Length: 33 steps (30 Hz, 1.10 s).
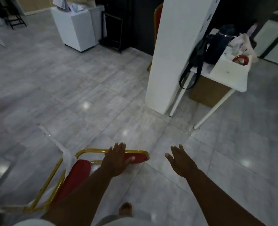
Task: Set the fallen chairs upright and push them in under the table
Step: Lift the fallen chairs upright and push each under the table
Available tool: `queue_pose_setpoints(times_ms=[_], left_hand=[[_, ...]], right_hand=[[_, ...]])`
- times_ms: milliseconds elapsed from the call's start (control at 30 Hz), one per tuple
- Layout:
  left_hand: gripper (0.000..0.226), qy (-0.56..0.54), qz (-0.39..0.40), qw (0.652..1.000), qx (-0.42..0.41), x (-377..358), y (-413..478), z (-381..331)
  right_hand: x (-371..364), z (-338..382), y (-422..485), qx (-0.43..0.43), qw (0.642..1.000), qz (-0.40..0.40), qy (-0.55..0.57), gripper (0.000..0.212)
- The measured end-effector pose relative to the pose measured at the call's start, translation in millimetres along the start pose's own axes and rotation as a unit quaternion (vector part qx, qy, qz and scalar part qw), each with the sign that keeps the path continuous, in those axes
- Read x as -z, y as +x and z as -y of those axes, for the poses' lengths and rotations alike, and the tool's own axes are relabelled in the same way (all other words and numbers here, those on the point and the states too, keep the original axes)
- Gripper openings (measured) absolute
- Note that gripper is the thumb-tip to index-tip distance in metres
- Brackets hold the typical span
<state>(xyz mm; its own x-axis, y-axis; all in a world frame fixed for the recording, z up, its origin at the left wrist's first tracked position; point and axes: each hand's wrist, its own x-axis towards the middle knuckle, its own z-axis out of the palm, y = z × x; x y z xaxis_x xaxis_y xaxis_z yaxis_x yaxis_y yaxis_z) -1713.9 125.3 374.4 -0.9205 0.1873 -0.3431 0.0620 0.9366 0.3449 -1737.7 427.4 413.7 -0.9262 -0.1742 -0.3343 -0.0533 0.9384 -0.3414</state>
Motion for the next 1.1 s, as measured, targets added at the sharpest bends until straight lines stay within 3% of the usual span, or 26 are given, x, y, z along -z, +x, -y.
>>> queue_pose_setpoints(times_ms=[167,300,467,633,767,1100], left_hand=[[0.113,-0.002,-0.03,1.0,-0.01,16,76,-5],[0.12,-0.013,-0.023,0.998,0.053,27,140,-19],[0.116,-0.019,-0.033,0.991,0.126,43,205,-51],[0.117,-0.055,-0.061,0.975,0.209,54,255,-81],[0.1,-0.08,-0.055,0.962,0.254,61,280,-88],[0.104,-0.155,-0.084,0.918,0.355,85,365,-15]], right_hand=[[28,-20,77,-0.016,0.999,0.034,-0.004,0.11],[52,-49,153,0.016,0.997,0.069,-0.024,0.107],[95,-83,252,0.072,0.99,0.107,-0.065,0.071],[140,-90,334,0.154,0.97,0.148,-0.114,0.069],[155,-78,399,0.201,0.956,0.162,-0.136,0.068],[173,19,545,0.295,0.909,0.204,-0.21,0.065]])
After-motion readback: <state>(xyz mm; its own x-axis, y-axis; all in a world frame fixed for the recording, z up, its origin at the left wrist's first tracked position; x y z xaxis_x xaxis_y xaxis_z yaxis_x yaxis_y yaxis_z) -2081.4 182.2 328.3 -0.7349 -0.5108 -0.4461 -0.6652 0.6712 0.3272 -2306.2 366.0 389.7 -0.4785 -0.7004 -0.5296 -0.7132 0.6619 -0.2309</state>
